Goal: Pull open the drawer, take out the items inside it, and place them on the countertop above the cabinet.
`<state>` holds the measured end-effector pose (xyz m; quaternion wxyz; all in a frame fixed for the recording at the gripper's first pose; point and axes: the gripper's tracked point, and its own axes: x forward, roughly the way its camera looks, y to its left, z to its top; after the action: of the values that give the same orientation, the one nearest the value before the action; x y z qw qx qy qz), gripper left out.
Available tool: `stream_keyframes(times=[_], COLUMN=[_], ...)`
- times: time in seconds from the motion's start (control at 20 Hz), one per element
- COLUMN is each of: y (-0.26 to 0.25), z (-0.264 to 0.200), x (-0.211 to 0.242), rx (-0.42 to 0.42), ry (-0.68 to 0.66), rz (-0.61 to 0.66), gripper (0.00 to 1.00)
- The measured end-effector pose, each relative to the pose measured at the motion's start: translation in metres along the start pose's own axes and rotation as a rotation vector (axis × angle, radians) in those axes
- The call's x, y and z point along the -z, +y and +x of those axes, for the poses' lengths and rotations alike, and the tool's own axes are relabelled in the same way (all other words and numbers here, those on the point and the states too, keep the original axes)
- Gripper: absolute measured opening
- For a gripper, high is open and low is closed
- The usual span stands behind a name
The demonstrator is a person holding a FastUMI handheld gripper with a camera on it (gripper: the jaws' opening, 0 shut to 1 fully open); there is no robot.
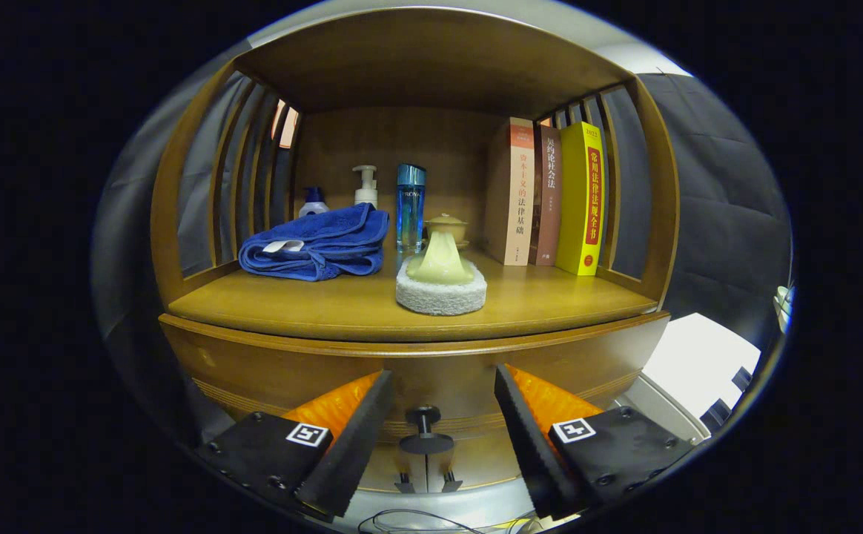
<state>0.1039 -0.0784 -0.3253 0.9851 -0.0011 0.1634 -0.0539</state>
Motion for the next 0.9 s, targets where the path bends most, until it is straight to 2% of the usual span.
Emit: stream_keyframes(times=[0.5,0.9], y=[-0.002,-0.004], z=[0.001,-0.023], x=[-0.001,-0.035], rx=[-0.003,-0.024], ry=[0.002,-0.034], rz=[-0.008,0.002], gripper=[0.94,0.95])
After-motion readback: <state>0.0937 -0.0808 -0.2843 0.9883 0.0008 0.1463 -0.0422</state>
